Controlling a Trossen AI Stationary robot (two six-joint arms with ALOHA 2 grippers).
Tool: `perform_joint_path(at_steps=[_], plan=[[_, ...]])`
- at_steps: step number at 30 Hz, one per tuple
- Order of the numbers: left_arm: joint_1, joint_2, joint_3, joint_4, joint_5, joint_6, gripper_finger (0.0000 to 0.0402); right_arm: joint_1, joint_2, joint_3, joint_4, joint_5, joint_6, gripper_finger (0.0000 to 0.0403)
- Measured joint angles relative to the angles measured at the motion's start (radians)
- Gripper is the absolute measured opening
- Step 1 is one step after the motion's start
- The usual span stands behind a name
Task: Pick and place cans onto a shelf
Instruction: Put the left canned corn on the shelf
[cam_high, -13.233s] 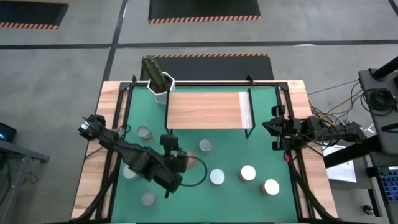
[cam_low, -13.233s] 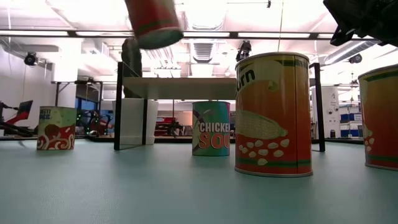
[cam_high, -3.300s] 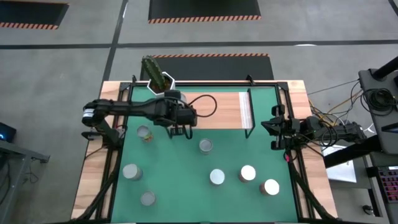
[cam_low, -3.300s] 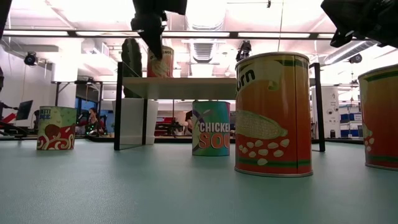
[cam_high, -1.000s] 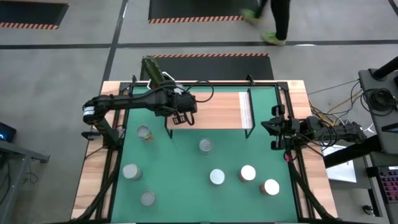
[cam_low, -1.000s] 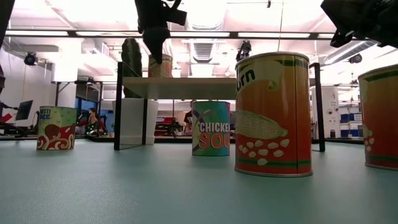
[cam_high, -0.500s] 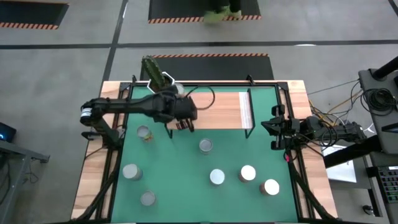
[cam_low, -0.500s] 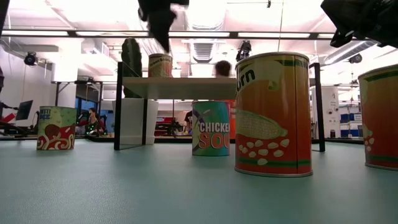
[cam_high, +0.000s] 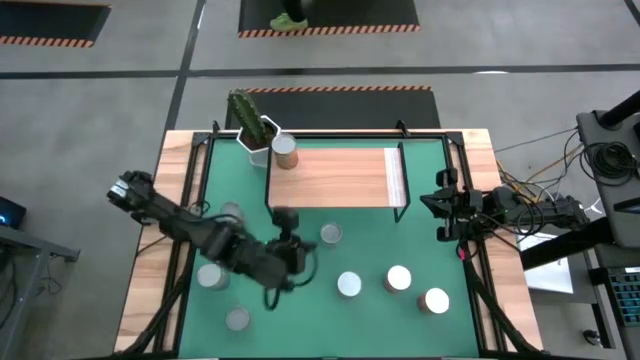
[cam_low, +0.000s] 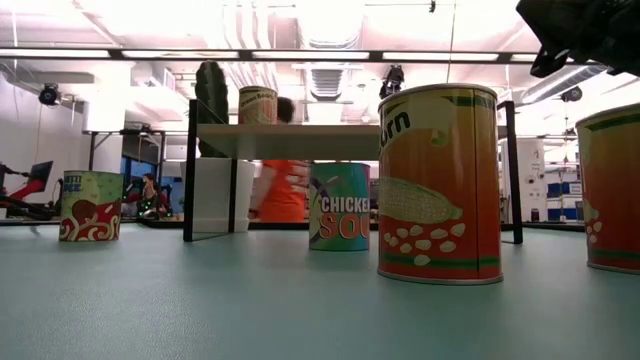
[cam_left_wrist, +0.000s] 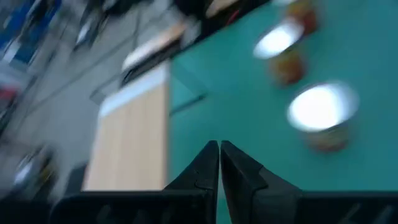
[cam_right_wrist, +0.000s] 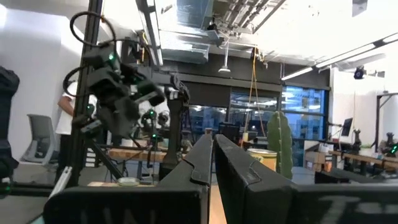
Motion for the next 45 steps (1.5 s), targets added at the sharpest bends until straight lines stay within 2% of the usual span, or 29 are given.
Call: perform_joint_path(at_steps=[6, 12, 16, 22, 27, 34, 42, 45], plan=[[-0.04, -0.126, -0.253, 0.367, 0.037, 0.153, 0.0, 0.003, 0.036, 0.044, 0.006, -0.028, 0.038, 0.0009], [-0.039, -0.307, -0.457, 0.557, 0.035, 0.156, 0.0, 0.022, 0.138, 0.081, 0.004, -0.037, 0.093, 0.0009], [-0.039, -0.415, -0.537, 0.654, 0.028, 0.164, 0.0, 0.04, 0.229, 0.112, 0.0, -0.036, 0.097, 0.0009], [-0.039, -0.528, -0.597, 0.654, -0.025, 0.162, 0.0, 0.058, 0.375, 0.203, -0.01, -0.035, 0.143, 0.0009], [-0.038, -0.574, -0.617, 0.627, -0.026, 0.161, 0.0, 0.066, 0.487, 0.327, -0.155, -0.028, 0.178, 0.0009], [-0.038, -0.587, -0.62, 0.558, -0.027, 0.127, 0.0, 0.1, 0.659, 0.543, -0.451, -0.027, 0.277, 0.0009], [-0.04, -0.59, -0.62, 0.544, -0.027, 0.108, 0.0, 0.202, 0.851, 0.747, -0.601, -0.023, 0.412, 0.0009], [-0.04, -0.59, -0.62, 0.544, -0.027, 0.107, 0.0, 0.257, 0.908, 0.808, -0.619, 0.014, 0.449, 0.0009]])
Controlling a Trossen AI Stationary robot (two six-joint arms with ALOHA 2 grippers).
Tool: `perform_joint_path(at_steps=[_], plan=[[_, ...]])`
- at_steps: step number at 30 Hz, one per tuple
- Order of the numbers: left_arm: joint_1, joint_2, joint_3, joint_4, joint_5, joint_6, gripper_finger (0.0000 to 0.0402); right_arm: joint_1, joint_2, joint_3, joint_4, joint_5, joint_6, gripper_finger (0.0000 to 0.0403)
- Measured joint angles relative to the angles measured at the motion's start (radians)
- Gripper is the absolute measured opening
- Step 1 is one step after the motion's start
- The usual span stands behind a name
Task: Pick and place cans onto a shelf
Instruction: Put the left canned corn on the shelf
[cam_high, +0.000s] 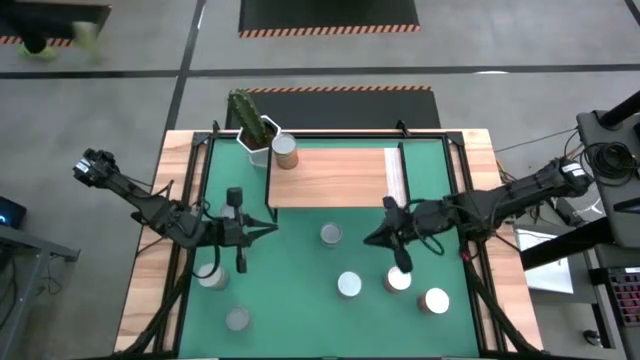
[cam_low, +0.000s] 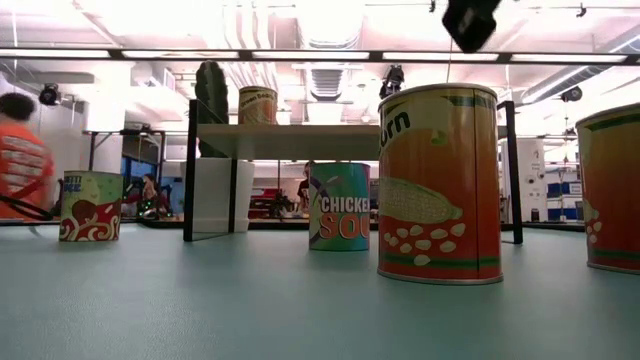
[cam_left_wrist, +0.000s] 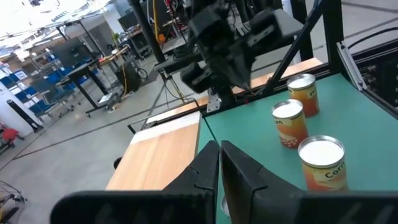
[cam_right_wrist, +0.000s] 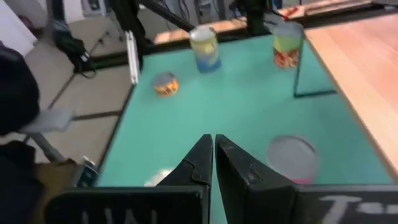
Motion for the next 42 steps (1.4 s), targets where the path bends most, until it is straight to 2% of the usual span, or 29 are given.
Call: perform_joint_path(at_steps=[6, 12, 19, 24, 29, 42], plan=[[0.001, 0.006, 0.0, -0.007, 0.0, 0.0, 0.0, 0.08, 0.13, 0.102, -0.173, 0.153, 0.101, 0.0009], [0.001, 0.01, 0.0, -0.008, 0.0, 0.0, 0.0, 0.098, 0.295, 0.257, -0.374, 0.268, 0.145, 0.0009], [0.001, 0.01, 0.0, -0.007, 0.0, 0.0, 0.0, 0.082, 0.501, 0.477, -0.526, 0.304, 0.152, 0.0009], [0.001, 0.01, 0.0, -0.008, 0.0, 0.0, 0.0, 0.067, 0.607, 0.588, -0.557, 0.327, 0.15, 0.0009], [0.002, 0.01, 0.0, -0.012, 0.0, 0.0, 0.0, 0.058, 0.667, 0.633, -0.56, 0.325, 0.145, 0.0009], [0.001, 0.01, 0.0, -0.033, 0.001, 0.0, 0.0, 0.017, 0.687, 0.63, -0.555, 0.333, 0.214, 0.0016]])
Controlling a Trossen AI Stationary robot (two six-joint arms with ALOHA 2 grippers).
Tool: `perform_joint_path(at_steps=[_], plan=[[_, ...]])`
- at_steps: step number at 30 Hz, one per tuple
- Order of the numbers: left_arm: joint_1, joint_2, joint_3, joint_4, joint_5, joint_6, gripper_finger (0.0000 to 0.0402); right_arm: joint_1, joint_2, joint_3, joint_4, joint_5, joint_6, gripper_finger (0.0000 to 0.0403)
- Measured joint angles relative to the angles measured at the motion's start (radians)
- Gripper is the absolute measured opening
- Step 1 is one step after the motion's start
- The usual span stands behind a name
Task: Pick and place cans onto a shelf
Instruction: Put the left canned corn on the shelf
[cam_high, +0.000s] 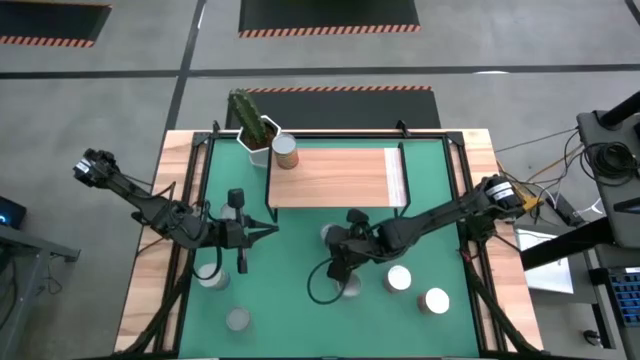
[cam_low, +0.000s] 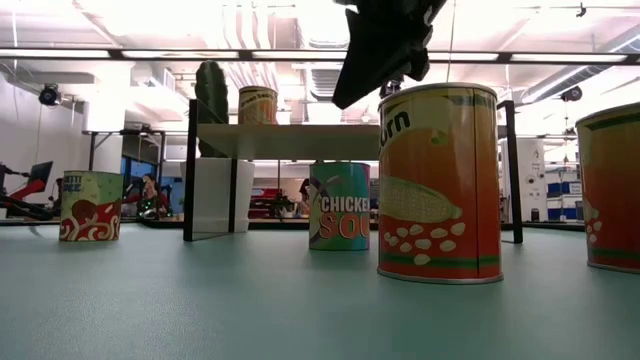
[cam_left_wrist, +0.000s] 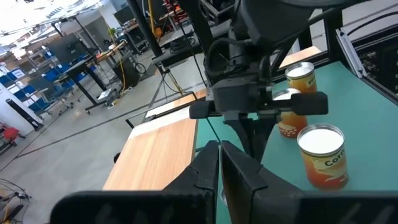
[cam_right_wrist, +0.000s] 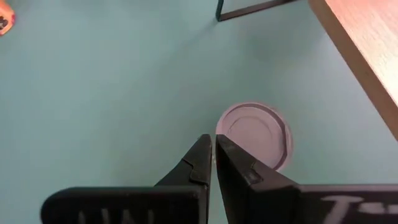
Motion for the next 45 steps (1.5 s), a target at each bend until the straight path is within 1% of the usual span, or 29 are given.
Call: perform_joint_path(at_steps=[4, 8, 12, 14, 21, 25, 27, 29, 34, 37, 42, 45], plan=[[0.0, 0.0, 0.0, -0.003, 0.0, 0.004, 0.0, -0.004, 0.004, -0.001, 0.001, -0.005, 0.0, 0.0047], [0.0, 0.0, 0.0, -0.004, 0.0, 0.005, 0.0, -0.006, 0.019, -0.001, 0.0, -0.007, 0.013, 0.0101], [-0.001, 0.0, 0.0, -0.006, 0.0, 0.005, 0.0, -0.006, 0.029, -0.002, 0.0, 0.038, 0.151, 0.0163], [-0.001, 0.0, 0.0, -0.007, 0.0, 0.005, 0.0, -0.006, 0.032, -0.002, 0.003, 0.045, 0.208, 0.0193], [0.0, 0.0, 0.0, -0.007, 0.0, 0.005, 0.0, -0.005, 0.028, 0.008, 0.004, 0.042, 0.284, 0.0294], [0.0, 0.0, 0.0, -0.007, 0.0, 0.005, 0.0, -0.002, 0.027, 0.022, 0.008, 0.017, 0.336, 0.0336], [0.0, 0.0, 0.0, -0.007, 0.0, 0.005, 0.0, 0.004, 0.027, 0.022, 0.011, 0.018, 0.395, 0.0349], [0.0, 0.0, 0.0, -0.007, 0.0, 0.006, 0.0, 0.013, 0.026, 0.019, 0.005, -0.009, 0.449, 0.0357], [0.0, 0.0, 0.001, 0.0, -0.001, 0.075, 0.0, 0.039, 0.021, 0.02, -0.004, -0.086, 0.539, 0.0358], [0.0, 0.0, 0.002, 0.017, -0.001, 0.124, 0.0, 0.058, 0.019, 0.024, -0.007, -0.088, 0.583, 0.0358], [0.0, 0.0, 0.002, 0.038, -0.002, 0.203, 0.0, 0.067, 0.019, 0.024, -0.076, -0.085, 0.653, 0.0358], [0.0, 0.0, 0.002, 0.045, -0.002, 0.245, 0.0, 0.067, 0.019, 0.024, -0.103, -0.021, 0.658, 0.0358]])
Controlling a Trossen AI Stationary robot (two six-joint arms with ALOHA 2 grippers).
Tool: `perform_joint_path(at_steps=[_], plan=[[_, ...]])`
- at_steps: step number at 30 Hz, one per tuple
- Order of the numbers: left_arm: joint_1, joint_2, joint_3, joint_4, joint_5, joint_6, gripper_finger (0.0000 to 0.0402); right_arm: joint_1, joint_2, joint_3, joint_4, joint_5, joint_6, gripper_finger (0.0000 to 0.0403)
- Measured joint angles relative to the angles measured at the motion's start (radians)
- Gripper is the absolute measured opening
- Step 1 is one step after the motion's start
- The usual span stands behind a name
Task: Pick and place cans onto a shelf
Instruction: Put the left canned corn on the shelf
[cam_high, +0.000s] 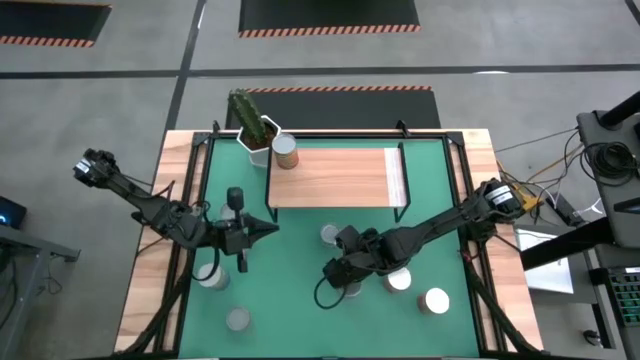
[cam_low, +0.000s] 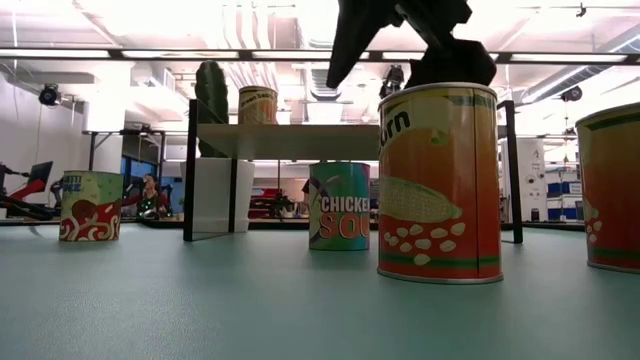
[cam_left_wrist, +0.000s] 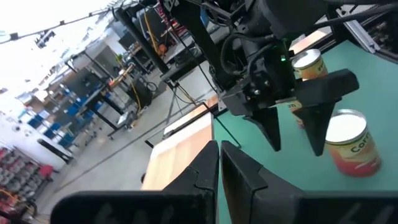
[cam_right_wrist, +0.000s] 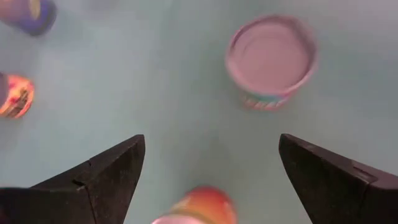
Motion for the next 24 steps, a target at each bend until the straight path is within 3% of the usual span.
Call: perform_joint_path(at_steps=[6, 12, 17, 24], plan=[[0.0, 0.0, 0.0, 0.039, 0.0, 0.044, 0.0, 0.003, 0.0, -0.007, -0.005, 0.09, -0.008, 0.0359], [0.0, 0.0, 0.0, 0.039, 0.0, 0.055, 0.0, 0.011, 0.0, -0.024, -0.008, 0.106, -0.006, 0.0359], [0.0, 0.0, 0.0, 0.042, 0.0, 0.055, 0.0, 0.019, 0.0, -0.024, -0.011, -0.028, -0.025, 0.0359], [0.0, 0.0, 0.0, 0.048, 0.0, 0.067, 0.0, 0.026, 0.0, -0.015, -0.014, -0.137, -0.026, 0.0359]])
